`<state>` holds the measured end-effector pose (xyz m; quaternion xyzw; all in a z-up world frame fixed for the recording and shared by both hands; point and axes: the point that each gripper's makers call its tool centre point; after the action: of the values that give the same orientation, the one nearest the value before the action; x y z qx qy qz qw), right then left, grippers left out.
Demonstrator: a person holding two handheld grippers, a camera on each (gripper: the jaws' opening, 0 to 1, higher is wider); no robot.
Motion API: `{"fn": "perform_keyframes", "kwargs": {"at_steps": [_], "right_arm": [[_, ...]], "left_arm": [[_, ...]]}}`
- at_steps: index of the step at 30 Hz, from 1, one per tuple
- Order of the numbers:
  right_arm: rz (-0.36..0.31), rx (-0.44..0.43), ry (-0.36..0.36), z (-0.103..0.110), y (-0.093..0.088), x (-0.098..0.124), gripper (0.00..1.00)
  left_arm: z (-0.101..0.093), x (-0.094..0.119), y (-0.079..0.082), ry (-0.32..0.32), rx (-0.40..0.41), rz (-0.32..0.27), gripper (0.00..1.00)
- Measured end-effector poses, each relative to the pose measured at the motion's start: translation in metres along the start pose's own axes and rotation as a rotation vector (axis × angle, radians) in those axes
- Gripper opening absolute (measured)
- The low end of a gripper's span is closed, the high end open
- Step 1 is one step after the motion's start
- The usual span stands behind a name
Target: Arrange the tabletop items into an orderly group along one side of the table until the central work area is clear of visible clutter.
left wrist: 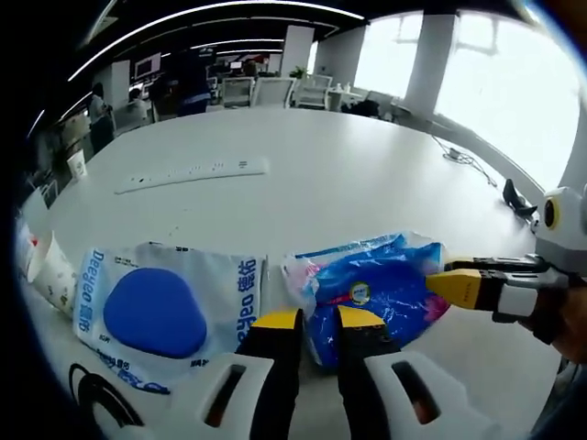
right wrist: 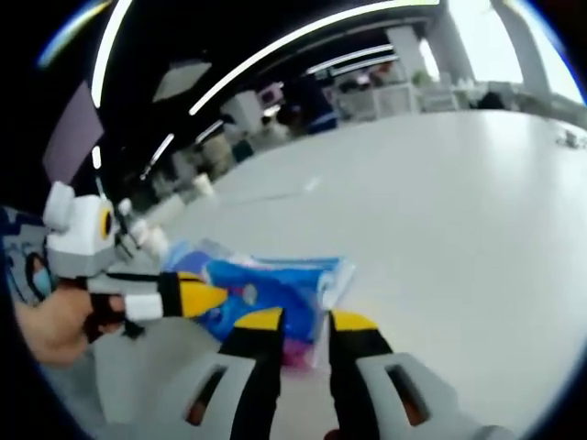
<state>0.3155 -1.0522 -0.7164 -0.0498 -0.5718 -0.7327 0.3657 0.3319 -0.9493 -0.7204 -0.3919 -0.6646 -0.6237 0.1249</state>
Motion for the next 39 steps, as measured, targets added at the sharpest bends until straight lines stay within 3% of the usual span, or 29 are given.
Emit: {"fn": "perform_keyframes", "kwargs": {"at_steps": [14, 22, 35, 39], "right_arm": [[0.008, 0.006, -0.011, -0.002, -0.001, 0.002, 0.24], [-0.011, 0.015, -0.039, -0.006, 0.005, 0.009, 0.35], [-0.047, 0.031, -0.061, -0.003, 0.014, 0.028, 0.39], [-0.07, 0.046, -0.057, 0.003, 0.021, 0.034, 0.47]], "left_arm": [[0.003, 0.004, 0.003, 0.013, 0.004, -0.014, 0.2], [0.0, 0.012, 0.008, 0.008, -0.019, -0.034, 0.26], [-0.007, 0.025, 0.017, -0.034, -0.041, -0.075, 0.51], [-0.01, 0.03, 0.018, -0.043, -0.031, -0.087, 0.65]]}}
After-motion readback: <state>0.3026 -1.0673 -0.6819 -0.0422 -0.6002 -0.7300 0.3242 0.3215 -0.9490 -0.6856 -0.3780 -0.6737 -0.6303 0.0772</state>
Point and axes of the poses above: the point that each gripper's makers call its tool centre point, and the gripper's own axes: x roughly backward along the fingers, z roughly to its left, y roughly out of its top, and after that the axes turned 3 degrees about x, right-handed
